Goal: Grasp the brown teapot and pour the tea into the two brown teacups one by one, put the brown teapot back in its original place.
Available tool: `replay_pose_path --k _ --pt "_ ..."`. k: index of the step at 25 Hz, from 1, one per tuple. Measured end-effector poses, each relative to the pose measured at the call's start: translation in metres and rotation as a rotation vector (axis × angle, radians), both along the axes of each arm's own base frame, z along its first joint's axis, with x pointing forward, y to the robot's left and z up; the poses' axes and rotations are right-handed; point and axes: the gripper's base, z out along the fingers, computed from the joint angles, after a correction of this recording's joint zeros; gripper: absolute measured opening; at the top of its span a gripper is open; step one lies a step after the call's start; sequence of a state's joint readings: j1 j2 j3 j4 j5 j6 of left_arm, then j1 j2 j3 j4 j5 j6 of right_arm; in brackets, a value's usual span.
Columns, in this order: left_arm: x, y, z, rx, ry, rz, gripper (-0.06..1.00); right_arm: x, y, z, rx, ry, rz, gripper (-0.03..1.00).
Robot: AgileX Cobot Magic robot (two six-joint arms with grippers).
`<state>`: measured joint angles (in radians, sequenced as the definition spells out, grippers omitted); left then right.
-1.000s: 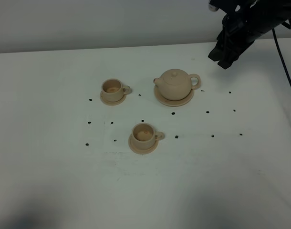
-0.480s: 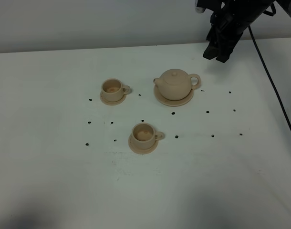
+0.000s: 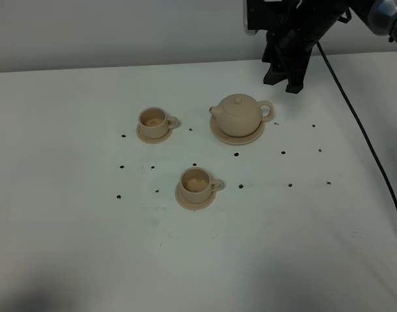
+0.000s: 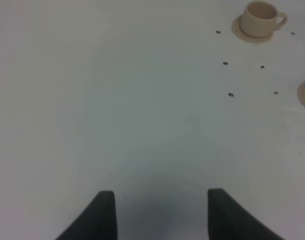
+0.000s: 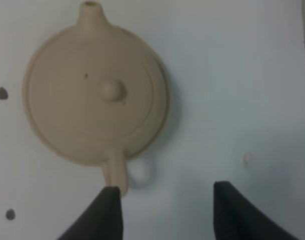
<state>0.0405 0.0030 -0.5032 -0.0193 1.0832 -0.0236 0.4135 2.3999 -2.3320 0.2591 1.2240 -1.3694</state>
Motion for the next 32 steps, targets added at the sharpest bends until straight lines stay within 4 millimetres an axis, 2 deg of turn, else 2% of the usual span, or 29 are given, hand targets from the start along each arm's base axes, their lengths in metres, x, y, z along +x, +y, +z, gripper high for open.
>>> replay_pose_path --k 7,10,18,24,32 --pt "0.0 0.0 0.0 0.0 0.0 0.0 0.4 -0.008 0.019 -0.009 -0.038 0.001 0.045 0.39" --pt "0.0 0.0 0.0 0.0 0.0 0.0 0.4 -0.008 0.02 -0.01 -0.058 -0.008 0.051 0.39" --pt "0.0 0.0 0.0 0.0 0.0 0.0 0.4 -0.005 0.019 -0.03 -0.103 0.01 0.053 0.39" --pt "0.0 0.0 0.0 0.0 0.0 0.0 0.4 -0.01 0.03 -0.031 -0.137 -0.006 0.082 0.39" --pt "0.0 0.0 0.0 0.0 0.0 0.0 0.4 -0.009 0.033 -0.052 -0.183 0.013 0.09 0.37"
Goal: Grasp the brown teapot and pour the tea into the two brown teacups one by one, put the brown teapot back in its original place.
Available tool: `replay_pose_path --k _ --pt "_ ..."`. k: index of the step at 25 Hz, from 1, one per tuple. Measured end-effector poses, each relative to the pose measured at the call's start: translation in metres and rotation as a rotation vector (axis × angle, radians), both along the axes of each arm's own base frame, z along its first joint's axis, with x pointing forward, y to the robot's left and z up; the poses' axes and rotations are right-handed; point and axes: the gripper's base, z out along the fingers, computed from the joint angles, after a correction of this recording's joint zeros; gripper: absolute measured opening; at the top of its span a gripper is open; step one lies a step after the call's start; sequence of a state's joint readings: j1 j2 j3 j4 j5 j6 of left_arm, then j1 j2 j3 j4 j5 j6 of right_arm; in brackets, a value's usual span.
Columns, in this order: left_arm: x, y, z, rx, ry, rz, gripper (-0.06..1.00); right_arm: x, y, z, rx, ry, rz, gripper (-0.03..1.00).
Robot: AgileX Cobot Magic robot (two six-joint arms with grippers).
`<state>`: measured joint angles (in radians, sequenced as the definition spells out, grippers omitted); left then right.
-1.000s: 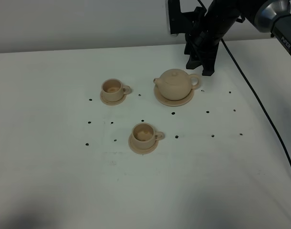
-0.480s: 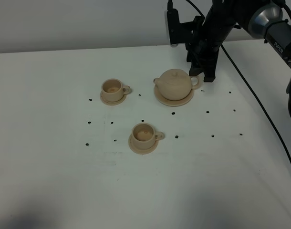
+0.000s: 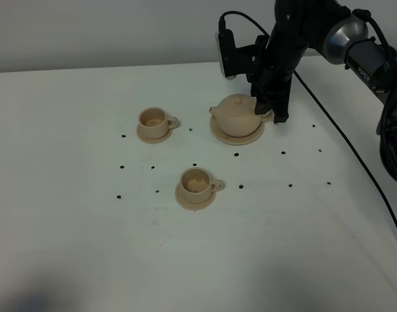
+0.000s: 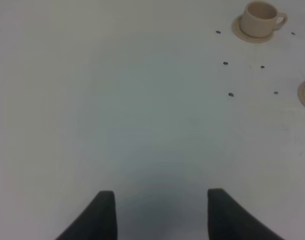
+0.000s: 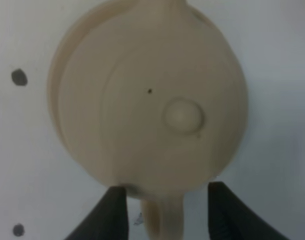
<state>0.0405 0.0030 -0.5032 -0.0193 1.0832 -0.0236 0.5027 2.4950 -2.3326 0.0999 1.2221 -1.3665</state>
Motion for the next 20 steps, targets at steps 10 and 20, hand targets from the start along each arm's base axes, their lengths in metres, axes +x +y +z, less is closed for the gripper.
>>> replay_pose_path --k 10,20 --pt "0.0 0.0 0.0 0.0 0.0 0.0 0.4 0.002 -0.002 -0.009 -0.045 -0.004 -0.016 0.37" --pt "0.0 0.0 0.0 0.0 0.0 0.0 0.4 0.001 0.0 -0.01 -0.104 -0.037 0.001 0.37"
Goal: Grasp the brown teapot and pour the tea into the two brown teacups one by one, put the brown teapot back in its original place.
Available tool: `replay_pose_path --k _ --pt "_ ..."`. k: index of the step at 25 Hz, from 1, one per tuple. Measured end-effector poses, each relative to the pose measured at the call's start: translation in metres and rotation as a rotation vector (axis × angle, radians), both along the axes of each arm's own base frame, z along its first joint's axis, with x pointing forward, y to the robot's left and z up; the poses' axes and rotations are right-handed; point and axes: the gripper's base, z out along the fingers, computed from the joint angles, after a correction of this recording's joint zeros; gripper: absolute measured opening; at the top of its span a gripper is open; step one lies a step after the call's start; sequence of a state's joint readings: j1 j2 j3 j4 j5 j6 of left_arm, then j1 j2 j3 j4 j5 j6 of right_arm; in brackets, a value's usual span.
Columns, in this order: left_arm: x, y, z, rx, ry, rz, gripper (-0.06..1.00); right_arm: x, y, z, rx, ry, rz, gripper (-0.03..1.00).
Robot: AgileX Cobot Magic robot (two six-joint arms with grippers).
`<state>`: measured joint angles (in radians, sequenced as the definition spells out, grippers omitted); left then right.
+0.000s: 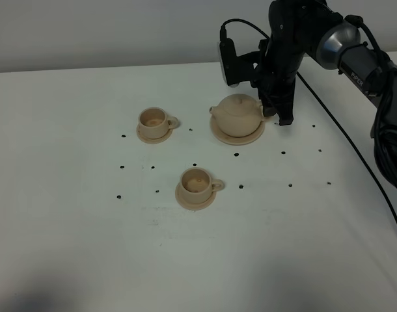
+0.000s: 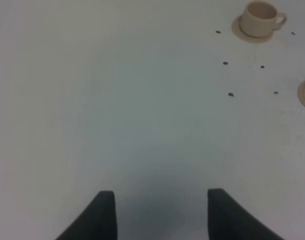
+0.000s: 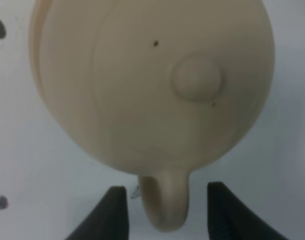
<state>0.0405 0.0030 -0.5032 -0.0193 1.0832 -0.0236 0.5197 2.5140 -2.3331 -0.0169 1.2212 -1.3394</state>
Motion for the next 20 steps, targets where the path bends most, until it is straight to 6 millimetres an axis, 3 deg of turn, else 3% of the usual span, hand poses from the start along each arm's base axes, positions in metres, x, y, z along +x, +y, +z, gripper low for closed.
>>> replay_pose_path --k 20 --pt "0.0 0.0 0.0 0.0 0.0 0.0 0.4 -0.0025 0.0052 -0.0039 -0.084 -0.039 0.036 0.37"
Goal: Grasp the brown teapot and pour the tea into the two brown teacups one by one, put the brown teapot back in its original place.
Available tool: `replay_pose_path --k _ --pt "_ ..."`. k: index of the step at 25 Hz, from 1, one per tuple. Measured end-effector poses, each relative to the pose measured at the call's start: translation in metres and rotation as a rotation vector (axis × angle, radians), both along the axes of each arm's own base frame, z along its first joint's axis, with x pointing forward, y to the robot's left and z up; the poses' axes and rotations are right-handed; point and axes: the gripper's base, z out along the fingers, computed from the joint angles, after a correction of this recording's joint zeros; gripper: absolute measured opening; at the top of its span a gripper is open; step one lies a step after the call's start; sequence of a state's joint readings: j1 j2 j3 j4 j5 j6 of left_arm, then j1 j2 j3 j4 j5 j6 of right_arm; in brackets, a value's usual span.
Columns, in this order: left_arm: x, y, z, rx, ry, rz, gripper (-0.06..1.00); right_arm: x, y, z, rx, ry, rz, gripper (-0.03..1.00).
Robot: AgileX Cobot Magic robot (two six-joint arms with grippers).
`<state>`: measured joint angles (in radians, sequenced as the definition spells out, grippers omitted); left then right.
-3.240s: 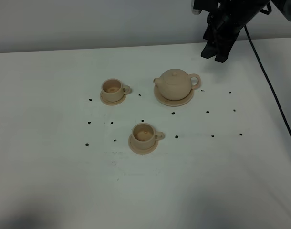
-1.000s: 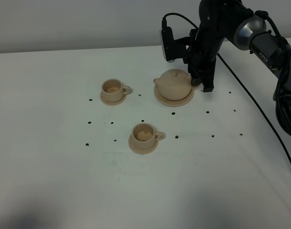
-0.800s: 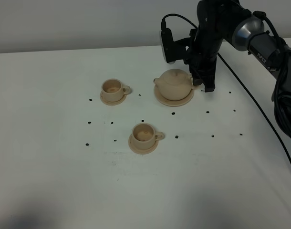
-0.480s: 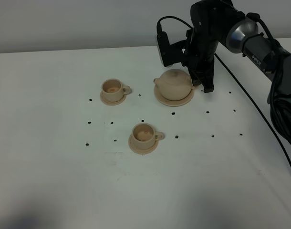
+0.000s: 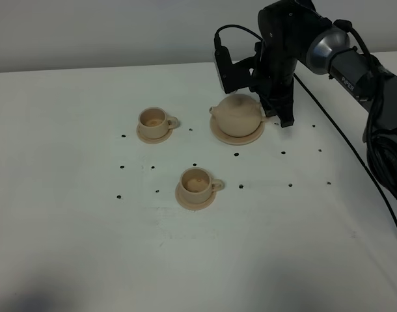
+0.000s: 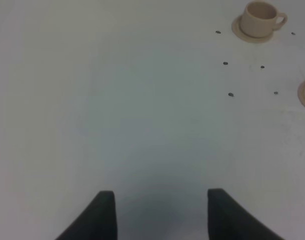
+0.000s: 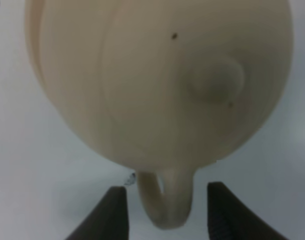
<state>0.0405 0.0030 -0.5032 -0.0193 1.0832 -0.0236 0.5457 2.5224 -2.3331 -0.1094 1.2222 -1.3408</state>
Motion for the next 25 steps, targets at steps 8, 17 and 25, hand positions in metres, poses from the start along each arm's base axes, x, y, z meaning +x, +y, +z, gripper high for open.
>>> replay_pose_path --k 8,17,25 --pt "0.0 0.0 0.0 0.0 0.0 0.0 0.4 -0.0009 0.0065 0.0003 0.015 -0.024 0.013 0.37" --pt "0.0 0.0 0.0 0.0 0.0 0.0 0.4 0.0 0.0067 0.0006 0.016 -0.034 0.014 0.31" --pt "0.0 0.0 0.0 0.0 0.0 0.0 0.4 -0.0005 0.0062 0.0004 0.01 -0.029 0.015 0.22"
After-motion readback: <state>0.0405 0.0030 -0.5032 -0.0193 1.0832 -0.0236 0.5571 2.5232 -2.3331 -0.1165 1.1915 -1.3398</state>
